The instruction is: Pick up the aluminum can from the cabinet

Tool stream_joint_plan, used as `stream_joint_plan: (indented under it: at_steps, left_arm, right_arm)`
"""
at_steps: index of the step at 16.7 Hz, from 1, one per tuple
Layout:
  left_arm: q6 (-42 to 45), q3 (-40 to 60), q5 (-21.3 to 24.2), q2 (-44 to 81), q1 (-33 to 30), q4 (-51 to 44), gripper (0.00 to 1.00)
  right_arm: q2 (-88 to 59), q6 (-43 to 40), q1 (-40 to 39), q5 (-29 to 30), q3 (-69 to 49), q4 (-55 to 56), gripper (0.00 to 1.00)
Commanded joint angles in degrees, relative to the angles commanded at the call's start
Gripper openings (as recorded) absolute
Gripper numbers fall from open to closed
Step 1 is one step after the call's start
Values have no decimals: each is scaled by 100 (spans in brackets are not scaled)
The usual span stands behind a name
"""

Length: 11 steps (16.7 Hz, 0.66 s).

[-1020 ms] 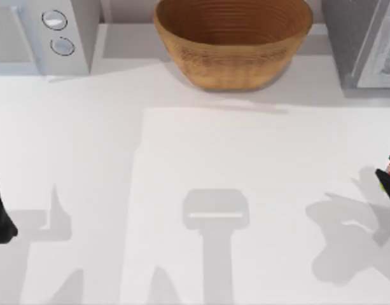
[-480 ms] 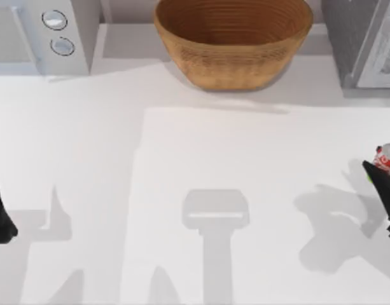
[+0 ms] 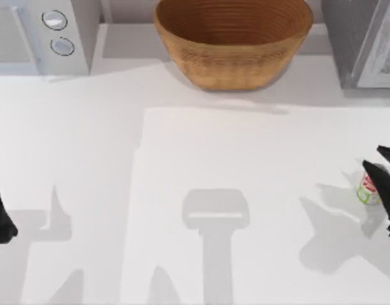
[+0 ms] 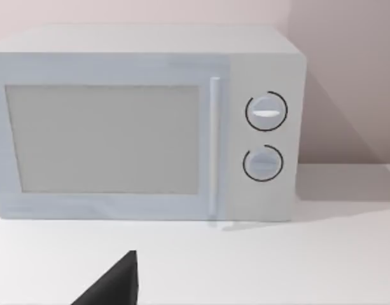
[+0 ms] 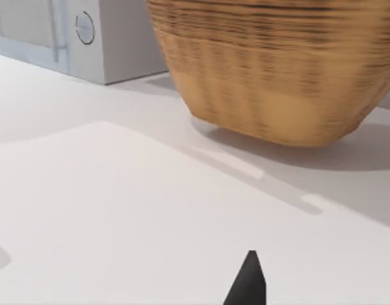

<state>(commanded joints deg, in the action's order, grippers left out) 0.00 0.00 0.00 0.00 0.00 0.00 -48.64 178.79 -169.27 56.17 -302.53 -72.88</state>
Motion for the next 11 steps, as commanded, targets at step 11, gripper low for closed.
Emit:
stream_joint_plan:
  at_steps: [11]
  left_arm:
    - [0, 0, 0, 0, 0, 0, 100]
  right_arm:
    - [0, 0, 0, 0, 0, 0, 100]
